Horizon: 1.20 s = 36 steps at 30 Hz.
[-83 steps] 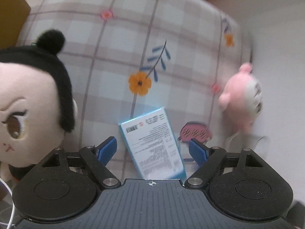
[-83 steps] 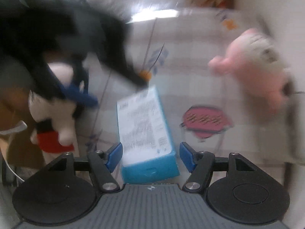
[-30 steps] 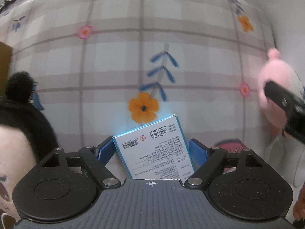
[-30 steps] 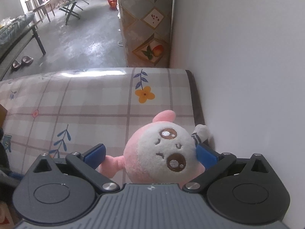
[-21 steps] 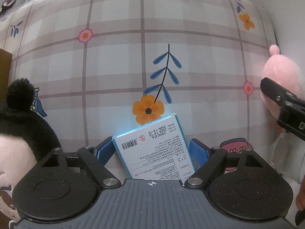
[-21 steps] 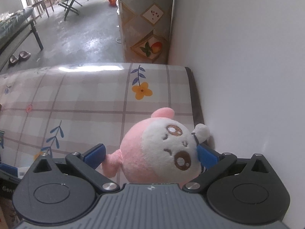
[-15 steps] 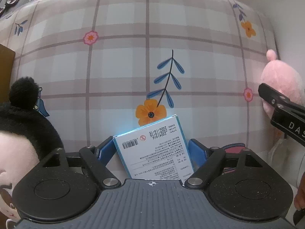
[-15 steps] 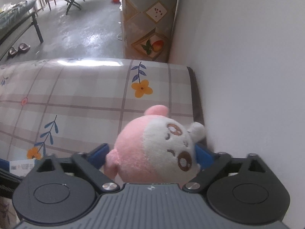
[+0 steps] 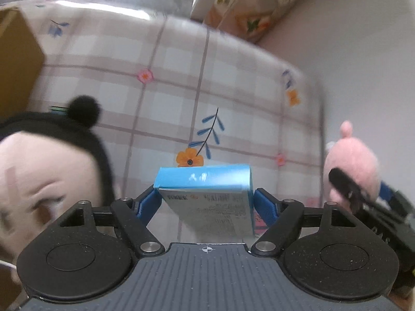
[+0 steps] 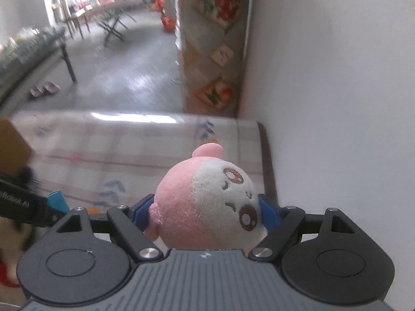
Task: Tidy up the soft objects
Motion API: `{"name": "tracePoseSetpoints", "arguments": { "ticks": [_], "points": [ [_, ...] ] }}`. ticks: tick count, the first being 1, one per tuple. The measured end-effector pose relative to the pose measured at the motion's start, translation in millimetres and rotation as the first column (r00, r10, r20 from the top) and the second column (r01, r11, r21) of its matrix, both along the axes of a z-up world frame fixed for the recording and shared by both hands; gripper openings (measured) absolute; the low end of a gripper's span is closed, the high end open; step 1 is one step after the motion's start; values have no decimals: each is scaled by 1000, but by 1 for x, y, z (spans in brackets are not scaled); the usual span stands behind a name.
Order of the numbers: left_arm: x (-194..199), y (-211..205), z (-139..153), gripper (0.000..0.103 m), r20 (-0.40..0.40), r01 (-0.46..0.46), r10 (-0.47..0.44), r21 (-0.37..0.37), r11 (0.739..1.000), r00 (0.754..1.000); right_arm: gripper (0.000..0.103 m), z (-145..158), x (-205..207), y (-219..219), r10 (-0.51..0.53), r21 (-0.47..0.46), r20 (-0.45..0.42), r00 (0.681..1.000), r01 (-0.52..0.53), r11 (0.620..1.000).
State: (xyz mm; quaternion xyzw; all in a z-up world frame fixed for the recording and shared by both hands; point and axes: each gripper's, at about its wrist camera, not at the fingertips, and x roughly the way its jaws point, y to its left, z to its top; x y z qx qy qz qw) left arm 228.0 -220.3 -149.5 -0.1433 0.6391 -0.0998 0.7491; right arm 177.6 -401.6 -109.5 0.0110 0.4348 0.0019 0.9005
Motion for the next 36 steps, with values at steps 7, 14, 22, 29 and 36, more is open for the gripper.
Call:
{"name": "tracePoseSetpoints", "arguments": {
  "ticks": [7,14,22,29,36],
  "points": [
    [-33,76,72,23,72,-64,74,-143,988,995,85,74,-48,32,78,97,45,996,-82,992],
    [-75,147,103,24,58,-158,174,-208,965,983,85,123,-76,90,142,157,81,987,-154,976],
    [-108,230,142,35,72,-280,304,-235,931,950,85,147,-71,172,257,318,92,962,-273,908],
    [-143,322,170,57,35,-413,421,-130,901,906,85,140,-52,264,367,519,48,929,-338,785],
    [-160,402,168,74,41,-507,506,30,861,862,85,89,-32,359,438,521,-57,897,-347,780]
  ]
}}
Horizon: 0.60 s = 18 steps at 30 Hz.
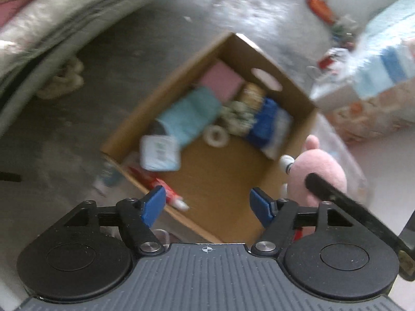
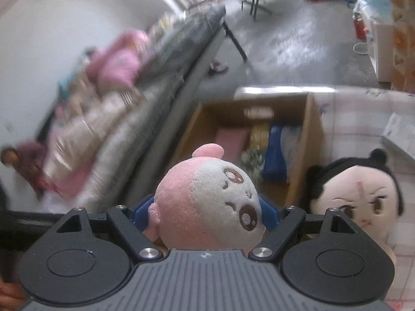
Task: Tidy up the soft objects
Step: 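Lower the pink plush into the box and open the right tool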
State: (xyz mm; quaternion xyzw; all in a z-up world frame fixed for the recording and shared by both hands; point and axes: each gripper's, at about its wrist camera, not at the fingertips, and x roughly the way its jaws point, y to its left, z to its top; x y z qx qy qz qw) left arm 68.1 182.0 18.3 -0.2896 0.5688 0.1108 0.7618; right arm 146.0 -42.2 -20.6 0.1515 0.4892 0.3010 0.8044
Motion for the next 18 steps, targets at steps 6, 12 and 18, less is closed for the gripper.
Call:
{"name": "tracePoseSetpoints", "arguments": {
  "ticks": [6,12,18],
  "points": [
    [7,37,-31,75,-29,-51,54,106,993,998,86,-60,16,90,148,-322,7,989,-138,937],
    [15,69,-54,75,-11,-107,108,94,990,994,90,-119,12,150,256,-496,-18,967,-231,837],
    [13,90,-65,75,-20,-107,109,88,990,994,93,-147,-13,172,324,-506,-87,942,-322,800]
  ]
}}
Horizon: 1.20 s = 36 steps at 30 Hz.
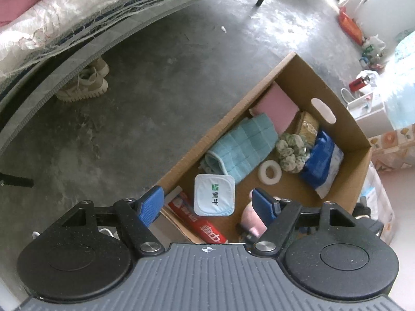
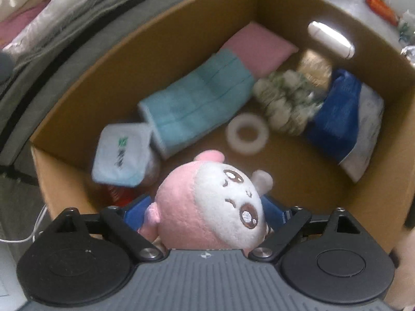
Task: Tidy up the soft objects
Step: 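Lower the pink plush into the box and open the right tool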
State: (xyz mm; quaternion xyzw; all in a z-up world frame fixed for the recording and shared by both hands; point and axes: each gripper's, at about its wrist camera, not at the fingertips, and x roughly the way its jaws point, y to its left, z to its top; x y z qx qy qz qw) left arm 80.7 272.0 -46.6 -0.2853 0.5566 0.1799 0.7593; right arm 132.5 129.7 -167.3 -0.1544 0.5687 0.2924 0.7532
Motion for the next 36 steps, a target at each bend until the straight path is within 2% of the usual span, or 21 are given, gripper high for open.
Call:
{"name": "tracePoseSetpoints", "arguments": {
  "ticks": [6,9,11,14,17,19,23,29,33,36],
  "points": [
    [-2,6,-4,75,2,-3,3,-18,1000,1000,93,1,-5,-3,-42,18,2,999,42,999],
    [-2,7,-7,75,-3,-3,3,-22,1000,1000,89,2,-8,-1,-28,3,88,996,28,1000],
    [-2,8,-9,75,-5,-2,1,-26,1000,1000,90,4,-8,3,-18,-37,169,985,25,999],
    [-2,9,-11,75,-7,5,-5,-23,1000,1000,92,-3,-7,13,14,-82,240,971,6,997],
    [0,9,-13,75,-15,12,-12,-25,1000,1000,95,-9,-5,17,33,-68,206,978,-20,997],
    [0,10,-14,75,-12,16,-17,-28,999,1000,96,-4,-8,16,38,-25,180,983,-34,999],
    [2,12,-17,75,-10,21,-21,-39,999,1000,101,8,-20,10,46,29,199,979,-53,998],
    [5,12,-18,75,-1,31,-31,-45,998,1000,100,24,-22,-11,-20,51,220,975,9,999],
    [7,7,-18,75,-1,48,-48,-34,998,999,92,17,-16,-19,-28,46,153,988,21,999],
    [9,0,-18,75,-5,55,-55,-33,998,998,93,2,-11,-15,16,36,65,998,-19,999]
  ]
}}
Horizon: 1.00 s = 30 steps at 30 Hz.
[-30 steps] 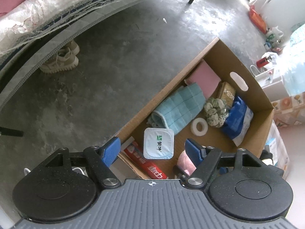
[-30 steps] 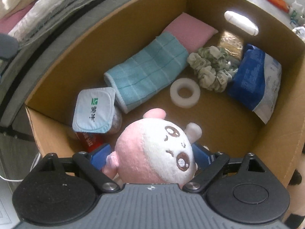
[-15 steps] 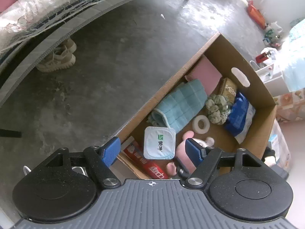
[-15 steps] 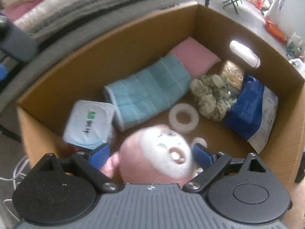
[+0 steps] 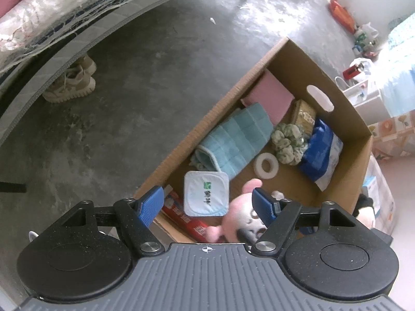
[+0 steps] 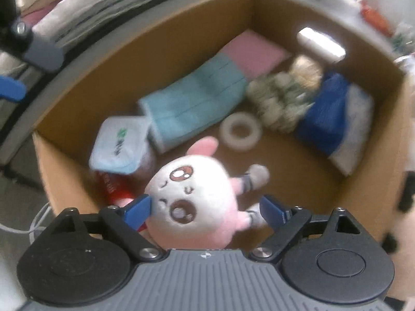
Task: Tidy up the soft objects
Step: 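Lower the pink plush into the box and open the right tool, then move the left tool back to the blue-white box on the bed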
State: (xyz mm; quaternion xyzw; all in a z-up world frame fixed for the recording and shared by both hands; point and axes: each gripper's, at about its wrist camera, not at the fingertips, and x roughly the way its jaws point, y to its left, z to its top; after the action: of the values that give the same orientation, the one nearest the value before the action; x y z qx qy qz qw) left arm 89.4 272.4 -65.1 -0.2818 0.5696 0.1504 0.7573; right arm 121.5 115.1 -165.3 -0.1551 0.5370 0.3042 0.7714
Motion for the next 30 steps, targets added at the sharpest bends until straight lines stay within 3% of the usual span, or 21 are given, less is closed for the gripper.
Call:
{"name": "tracePoseSetpoints", "arguments": {
  "ticks": [4,8,14,19,26,30],
  "points": [
    [4,-14,4,75,8,17,-17,17,1000,1000,89,14,-5,-1,19,24,51,999,-20,999],
    [12,-33,7,75,11,29,-30,25,999,1000,89,49,-5,-43,-65,159,57,996,55,986],
    [33,-80,19,75,30,73,-74,28,997,997,90,100,4,-156,-221,210,108,969,195,958],
    [48,-142,32,76,43,145,-144,-9,989,989,90,128,9,-256,-289,225,144,946,253,941],
    [69,-255,35,77,96,208,-199,-97,973,975,89,131,43,-380,-278,211,164,946,242,947],
    [99,-314,23,77,148,206,-182,-164,965,972,85,107,74,-428,-306,214,167,937,268,939]
  ]
}}
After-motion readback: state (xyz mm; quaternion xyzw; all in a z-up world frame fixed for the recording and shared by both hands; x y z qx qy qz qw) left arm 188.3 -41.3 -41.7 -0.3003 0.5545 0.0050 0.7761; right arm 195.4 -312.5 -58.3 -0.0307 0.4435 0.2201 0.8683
